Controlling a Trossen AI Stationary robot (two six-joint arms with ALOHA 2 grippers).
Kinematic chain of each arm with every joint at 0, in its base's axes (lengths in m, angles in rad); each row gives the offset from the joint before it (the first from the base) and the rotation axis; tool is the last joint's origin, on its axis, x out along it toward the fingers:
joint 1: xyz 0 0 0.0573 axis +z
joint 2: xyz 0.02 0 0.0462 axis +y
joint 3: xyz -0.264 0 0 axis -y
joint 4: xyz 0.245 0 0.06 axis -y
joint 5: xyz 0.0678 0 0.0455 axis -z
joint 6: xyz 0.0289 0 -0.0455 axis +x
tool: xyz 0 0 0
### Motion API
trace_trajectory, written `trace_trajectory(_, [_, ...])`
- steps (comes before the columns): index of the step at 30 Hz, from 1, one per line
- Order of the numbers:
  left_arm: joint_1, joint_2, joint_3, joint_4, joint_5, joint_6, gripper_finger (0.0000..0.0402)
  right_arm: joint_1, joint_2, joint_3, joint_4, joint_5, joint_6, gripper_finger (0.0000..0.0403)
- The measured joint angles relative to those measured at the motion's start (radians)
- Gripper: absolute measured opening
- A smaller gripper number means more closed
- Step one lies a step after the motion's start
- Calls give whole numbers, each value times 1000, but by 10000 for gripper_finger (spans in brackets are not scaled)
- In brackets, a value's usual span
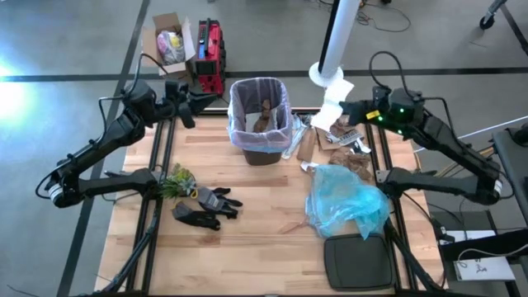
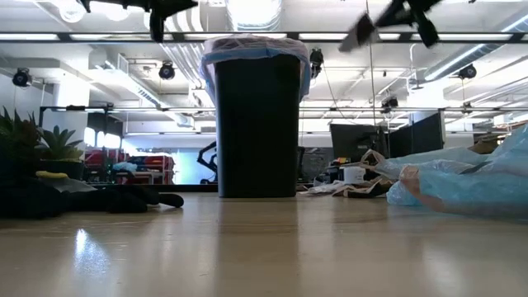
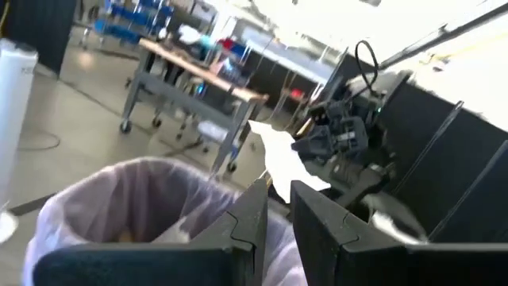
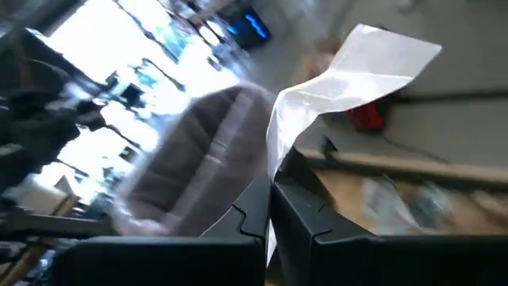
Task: Place trash/remove bag and relplace
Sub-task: Put the white paper into the trash bin
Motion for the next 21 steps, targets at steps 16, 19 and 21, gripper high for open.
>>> trace_trajectory(16, [0, -6, 87, 21, 100, -47, 43, 170, 572, 496, 123, 77, -249, 0])
trace_trajectory(19, [0, -11, 90, 19, 138, -47, 43, 172, 649, 553, 120, 74, -296, 0])
trace_trajectory(21, [0, -12, 90, 17, 168, -47, 43, 172, 690, 578, 118, 65, -310, 0])
